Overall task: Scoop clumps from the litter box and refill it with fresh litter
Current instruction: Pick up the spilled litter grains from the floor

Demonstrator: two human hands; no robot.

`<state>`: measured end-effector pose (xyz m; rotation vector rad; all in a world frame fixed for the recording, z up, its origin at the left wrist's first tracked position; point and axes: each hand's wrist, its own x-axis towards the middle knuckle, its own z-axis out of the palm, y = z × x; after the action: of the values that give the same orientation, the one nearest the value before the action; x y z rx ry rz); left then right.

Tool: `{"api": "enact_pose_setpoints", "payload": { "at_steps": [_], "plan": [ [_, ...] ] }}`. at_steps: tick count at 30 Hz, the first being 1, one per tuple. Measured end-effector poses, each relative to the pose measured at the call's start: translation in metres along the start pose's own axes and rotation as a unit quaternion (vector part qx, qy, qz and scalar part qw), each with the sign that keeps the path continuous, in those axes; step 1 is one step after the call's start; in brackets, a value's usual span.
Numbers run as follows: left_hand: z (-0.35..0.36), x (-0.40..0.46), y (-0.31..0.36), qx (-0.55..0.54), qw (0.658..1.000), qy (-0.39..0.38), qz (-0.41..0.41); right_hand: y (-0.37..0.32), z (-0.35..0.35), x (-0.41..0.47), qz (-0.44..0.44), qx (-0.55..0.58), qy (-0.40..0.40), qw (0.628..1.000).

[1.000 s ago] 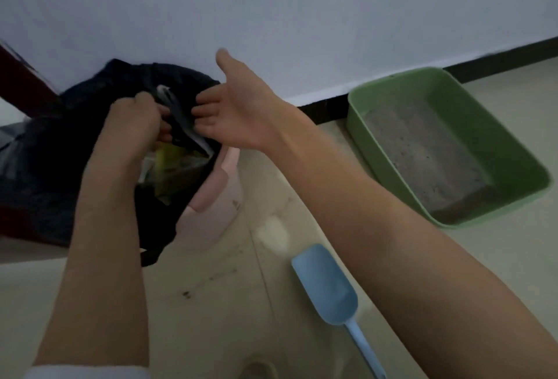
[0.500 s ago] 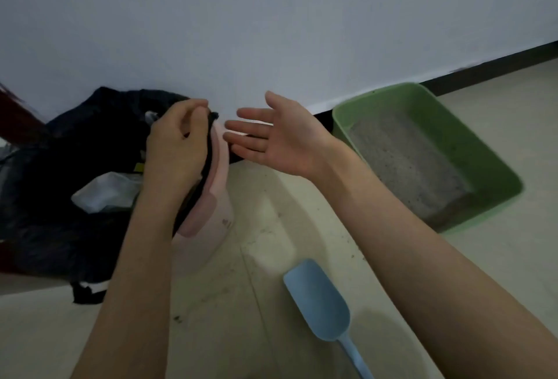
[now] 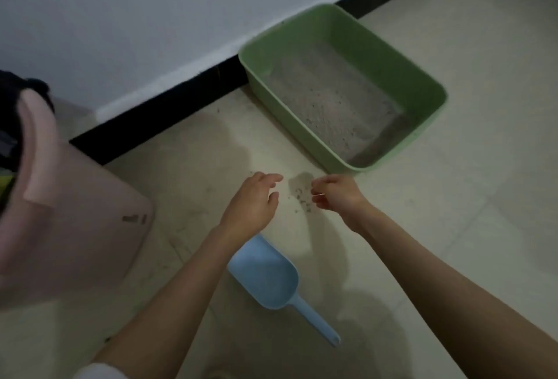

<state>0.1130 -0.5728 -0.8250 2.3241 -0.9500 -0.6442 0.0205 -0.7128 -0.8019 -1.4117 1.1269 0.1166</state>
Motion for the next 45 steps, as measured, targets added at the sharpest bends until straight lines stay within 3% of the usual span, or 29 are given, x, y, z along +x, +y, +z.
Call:
{"api": "enact_pose_setpoints", "payload": {
  "at_steps": [4, 11, 14, 17, 19, 22, 24, 27, 30, 34, 37, 39, 42, 45],
  "plan": [
    [0.043, 0.012, -0.020, 0.025, 0.997, -0.074, -0.019, 0.051, -0.003, 0.021, -0.017, -0.165, 0.033, 0.986],
    [0.071, 0.048, -0.024, 0.155, 0.984, -0.082, 0.023, 0.087, -0.008, 0.042, -0.119, -0.296, 0.148, 0.936],
    [0.083, 0.064, -0.015, 0.189, 0.969, -0.145, 0.060, 0.091, -0.004, 0.054, -0.195, -0.327, 0.144, 0.913],
    [0.095, 0.064, -0.009, 0.223, 0.953, -0.169, 0.120, 0.104, -0.004, 0.063, -0.214, -0.353, 0.117, 0.903],
    [0.101, 0.054, -0.010, 0.217, 0.944, -0.188, 0.161, 0.111, -0.008, 0.062, -0.218, -0.370, 0.114, 0.896],
    [0.097, 0.043, -0.016, 0.125, 0.949, -0.215, 0.193, 0.120, -0.010, 0.062, -0.257, -0.375, 0.144, 0.879],
    [0.090, 0.047, -0.022, 0.086, 0.961, -0.161, 0.208, 0.120, -0.009, 0.066, -0.287, -0.375, 0.161, 0.867],
    [0.077, 0.066, -0.033, 0.107, 0.984, -0.063, 0.125, 0.115, -0.001, 0.072, -0.319, -0.403, 0.142, 0.846],
    [0.069, 0.072, -0.043, 0.138, 0.988, -0.062, -0.018, 0.114, 0.012, 0.071, -0.346, -0.445, 0.094, 0.821],
    [0.081, 0.046, -0.046, 0.155, 0.979, -0.128, 0.038, 0.124, 0.020, 0.062, -0.390, -0.464, 0.024, 0.795],
    [0.085, 0.033, -0.041, 0.085, 0.972, -0.195, 0.100, 0.129, 0.009, 0.053, -0.396, -0.434, 0.006, 0.809],
    [0.082, 0.031, -0.037, 0.016, 0.971, -0.216, 0.105, 0.133, -0.002, 0.047, -0.372, -0.389, 0.055, 0.841],
    [0.074, 0.032, -0.032, -0.020, 0.992, -0.108, 0.065, 0.135, -0.014, 0.040, -0.298, -0.311, 0.165, 0.887],
    [0.074, 0.040, -0.026, 0.072, 0.997, 0.007, -0.004, 0.122, -0.014, 0.033, -0.157, -0.221, 0.209, 0.940]
  ]
}}
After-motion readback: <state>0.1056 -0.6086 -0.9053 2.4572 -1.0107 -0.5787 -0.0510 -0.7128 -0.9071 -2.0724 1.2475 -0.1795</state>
